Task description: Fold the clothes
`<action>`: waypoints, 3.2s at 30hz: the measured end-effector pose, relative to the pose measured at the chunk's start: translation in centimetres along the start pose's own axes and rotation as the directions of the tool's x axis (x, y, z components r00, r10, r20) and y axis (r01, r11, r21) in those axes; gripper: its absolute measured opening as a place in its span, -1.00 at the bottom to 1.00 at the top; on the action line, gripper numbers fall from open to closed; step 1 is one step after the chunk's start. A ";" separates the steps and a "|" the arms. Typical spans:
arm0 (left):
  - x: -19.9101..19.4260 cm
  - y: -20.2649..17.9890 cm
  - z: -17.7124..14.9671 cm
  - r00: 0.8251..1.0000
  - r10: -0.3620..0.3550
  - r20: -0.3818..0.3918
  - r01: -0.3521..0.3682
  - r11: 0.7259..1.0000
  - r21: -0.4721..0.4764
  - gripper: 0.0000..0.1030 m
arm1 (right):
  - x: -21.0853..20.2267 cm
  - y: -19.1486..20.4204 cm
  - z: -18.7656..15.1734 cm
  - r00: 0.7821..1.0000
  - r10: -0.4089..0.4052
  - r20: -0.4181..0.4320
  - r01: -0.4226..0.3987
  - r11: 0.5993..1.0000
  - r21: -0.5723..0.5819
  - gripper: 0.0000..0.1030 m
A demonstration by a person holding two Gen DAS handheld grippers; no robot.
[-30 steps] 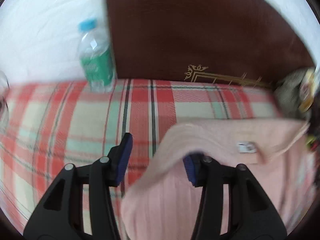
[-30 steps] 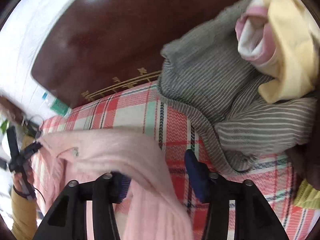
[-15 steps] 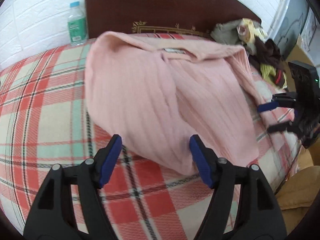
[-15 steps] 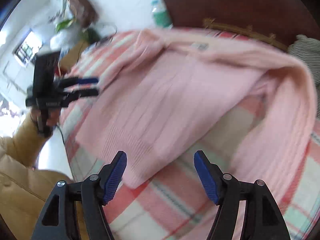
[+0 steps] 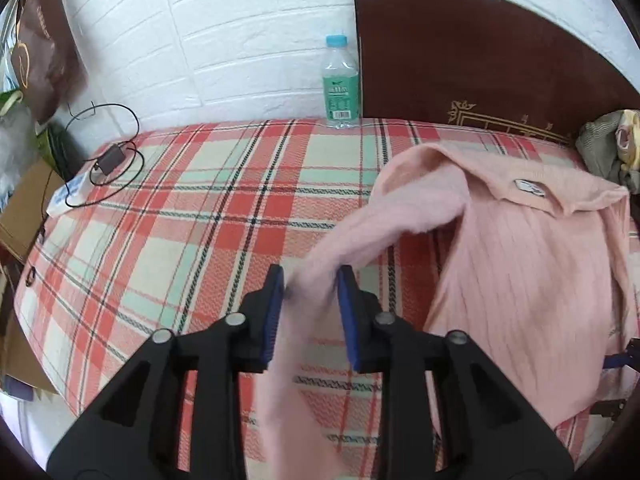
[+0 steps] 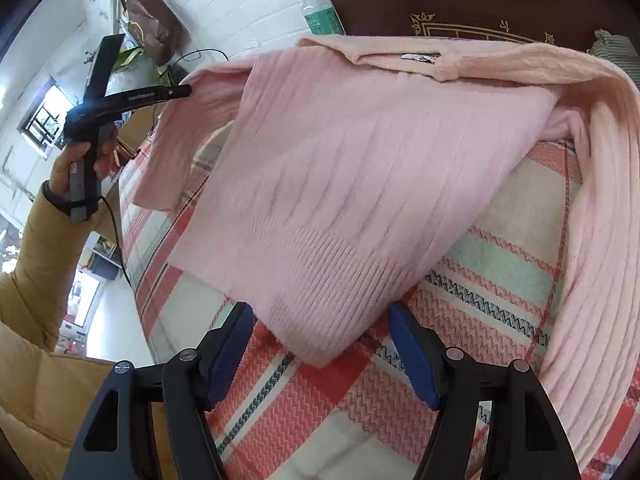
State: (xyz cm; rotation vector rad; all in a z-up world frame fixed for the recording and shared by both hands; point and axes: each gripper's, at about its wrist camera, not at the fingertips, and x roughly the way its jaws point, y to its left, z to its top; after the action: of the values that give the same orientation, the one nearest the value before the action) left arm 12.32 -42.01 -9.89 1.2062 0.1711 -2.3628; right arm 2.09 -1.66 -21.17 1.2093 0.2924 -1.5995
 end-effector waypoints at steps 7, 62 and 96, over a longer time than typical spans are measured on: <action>-1.5 -7.7 -11.1 0.943 -0.295 -0.155 0.318 0.935 0.158 0.16 | -0.1 -1.1 -1.7 1.000 -0.024 0.015 0.023 0.999 0.037 0.39; -9.0 -15.9 -8.9 0.768 -0.627 -0.130 0.621 0.680 0.390 -0.75 | -6.9 7.4 0.7 0.849 -0.520 0.086 0.488 0.714 -0.502 -0.78; -6.8 -13.8 -14.5 0.918 -0.395 0.020 0.374 0.883 0.282 -0.88 | -6.2 2.7 -5.4 0.847 -0.493 0.199 0.526 0.832 -0.175 -0.77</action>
State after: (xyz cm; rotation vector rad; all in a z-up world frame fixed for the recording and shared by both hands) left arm 19.79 -22.89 -14.69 1.3006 0.0637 -2.8533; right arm 6.85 4.64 -17.66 0.8692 0.7324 -2.0414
